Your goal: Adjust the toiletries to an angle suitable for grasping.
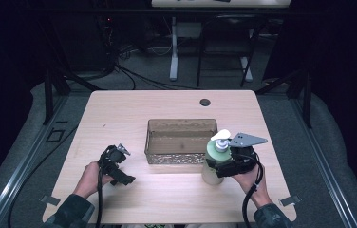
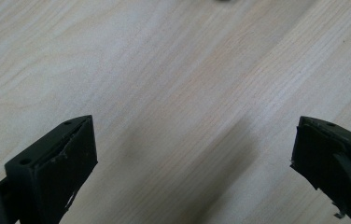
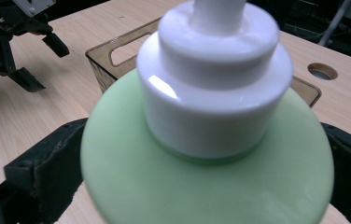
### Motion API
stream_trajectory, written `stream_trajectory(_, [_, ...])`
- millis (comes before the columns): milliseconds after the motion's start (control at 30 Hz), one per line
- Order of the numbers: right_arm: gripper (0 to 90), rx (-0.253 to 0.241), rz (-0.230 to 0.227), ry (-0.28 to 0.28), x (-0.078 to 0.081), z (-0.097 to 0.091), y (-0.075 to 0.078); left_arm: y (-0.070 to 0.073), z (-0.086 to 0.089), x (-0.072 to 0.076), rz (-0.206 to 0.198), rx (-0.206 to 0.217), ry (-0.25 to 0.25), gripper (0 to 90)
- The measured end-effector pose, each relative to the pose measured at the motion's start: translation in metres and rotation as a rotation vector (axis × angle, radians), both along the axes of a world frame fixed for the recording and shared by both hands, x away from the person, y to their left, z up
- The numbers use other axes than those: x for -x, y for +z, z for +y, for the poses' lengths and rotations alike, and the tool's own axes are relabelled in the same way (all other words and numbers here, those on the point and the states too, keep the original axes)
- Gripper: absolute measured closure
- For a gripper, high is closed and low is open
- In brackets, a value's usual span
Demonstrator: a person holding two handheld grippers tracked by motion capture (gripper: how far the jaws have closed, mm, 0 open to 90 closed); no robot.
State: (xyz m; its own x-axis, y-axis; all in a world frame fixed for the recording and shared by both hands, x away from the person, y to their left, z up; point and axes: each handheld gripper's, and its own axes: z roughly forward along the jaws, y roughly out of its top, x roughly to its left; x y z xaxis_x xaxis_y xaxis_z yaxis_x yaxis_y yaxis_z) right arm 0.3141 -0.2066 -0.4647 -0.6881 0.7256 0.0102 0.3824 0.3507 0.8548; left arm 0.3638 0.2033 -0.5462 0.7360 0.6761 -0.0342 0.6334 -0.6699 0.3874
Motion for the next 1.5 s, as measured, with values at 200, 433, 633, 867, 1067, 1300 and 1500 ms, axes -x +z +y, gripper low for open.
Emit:
stream_trajectory(200, [11.2, -0.019, -0.025, 0.047, -0.005, -0.003, -0.004, 0.0, 0.0, 0.0, 0.0, -0.002, 0.001, 0.0])
stream_trajectory(433, [11.8, -0.003, -0.014, 0.012, -0.002, -0.002, -0.003, 0.0, 0.001, 0.0, 0.0, 0.0, 0.001, 0.0])
stream_trajectory(633, [11.8, 0.013, -0.002, -0.09, 0.002, 0.003, -0.001, 0.0, 0.0, 0.0, 0.002, -0.008, -0.002, 0.1])
stream_trajectory(867, [10.8, 0.014, 0.01, -0.175, 0.004, 0.008, 0.0, 0.0, 0.0, 0.0, 0.003, -0.01, -0.003, 0.1])
stream_trajectory(1067, [0.9, 0.004, 0.037, -0.081, 0.001, 0.0, 0.005, -0.001, 0.0, 0.0, -0.001, -0.007, -0.002, 0.1])
stream_trajectory(1300, [0.0, 0.003, 0.046, -0.033, 0.008, -0.01, 0.017, 0.001, 0.001, 0.0, 0.001, -0.002, 0.003, 0.1])
stream_trajectory(1500, [0.0, 0.067, 0.073, 0.011, 0.012, -0.036, 0.024, 0.001, 0.001, 0.0, 0.003, -0.003, 0.001, 0.1])
